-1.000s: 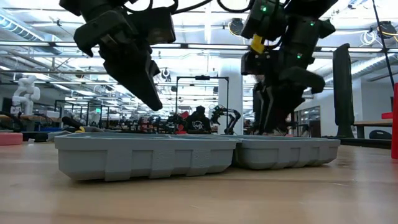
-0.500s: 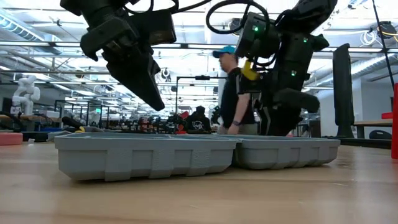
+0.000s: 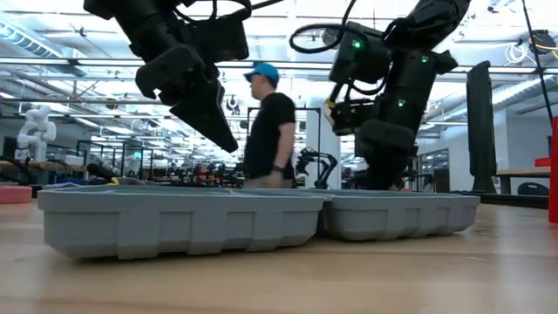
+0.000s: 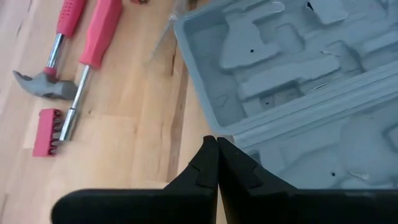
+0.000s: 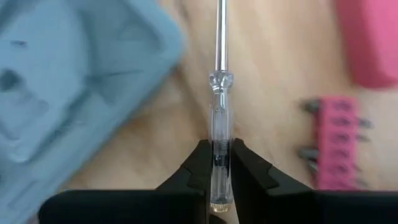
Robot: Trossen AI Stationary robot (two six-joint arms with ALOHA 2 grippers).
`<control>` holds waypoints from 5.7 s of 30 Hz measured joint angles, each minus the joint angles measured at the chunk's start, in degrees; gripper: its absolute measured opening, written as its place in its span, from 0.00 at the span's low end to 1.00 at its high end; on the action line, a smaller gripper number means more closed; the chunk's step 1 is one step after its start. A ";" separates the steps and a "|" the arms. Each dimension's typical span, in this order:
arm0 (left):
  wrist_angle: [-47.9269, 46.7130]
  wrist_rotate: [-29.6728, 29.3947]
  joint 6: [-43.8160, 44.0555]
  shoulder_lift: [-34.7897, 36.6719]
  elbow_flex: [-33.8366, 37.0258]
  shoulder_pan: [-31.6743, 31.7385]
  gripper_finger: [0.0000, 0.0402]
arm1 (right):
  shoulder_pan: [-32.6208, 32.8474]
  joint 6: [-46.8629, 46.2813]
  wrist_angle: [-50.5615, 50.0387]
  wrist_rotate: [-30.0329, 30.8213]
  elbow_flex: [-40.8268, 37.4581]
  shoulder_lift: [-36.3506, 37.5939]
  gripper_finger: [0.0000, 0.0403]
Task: Prefit tool cases
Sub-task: Put the transparent screwdriver into the gray prefit tools case
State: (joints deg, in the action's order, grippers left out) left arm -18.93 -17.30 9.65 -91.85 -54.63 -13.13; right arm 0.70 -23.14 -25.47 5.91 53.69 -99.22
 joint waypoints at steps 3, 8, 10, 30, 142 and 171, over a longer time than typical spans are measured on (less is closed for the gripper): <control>0.07 0.19 -0.03 0.00 0.00 -0.01 0.02 | -0.06 -3.25 -1.95 1.08 -0.15 2.71 0.08; 0.51 4.10 0.00 0.00 0.02 -0.02 0.02 | 1.18 -10.78 -4.79 0.72 0.02 6.43 0.08; 0.18 3.98 -0.03 0.00 0.00 -0.02 0.02 | 3.00 -14.99 -5.06 0.49 0.04 7.87 0.08; -9.33 -1.01 -15.80 10.06 0.54 -0.89 0.02 | 22.20 -47.80 8.14 10.67 11.92 -3.01 0.08; -10.02 1.09 -11.04 27.91 14.78 -3.56 0.02 | 22.48 -52.46 -27.45 10.56 47.86 -27.94 0.00; -9.57 1.07 -11.34 27.91 14.78 -3.56 0.02 | 21.90 -50.00 -27.46 14.46 47.91 -24.08 0.00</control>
State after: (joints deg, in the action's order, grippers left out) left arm -28.50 -16.23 -1.69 -63.94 -39.86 -16.69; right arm 22.60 -73.13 -52.92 20.37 101.60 -123.29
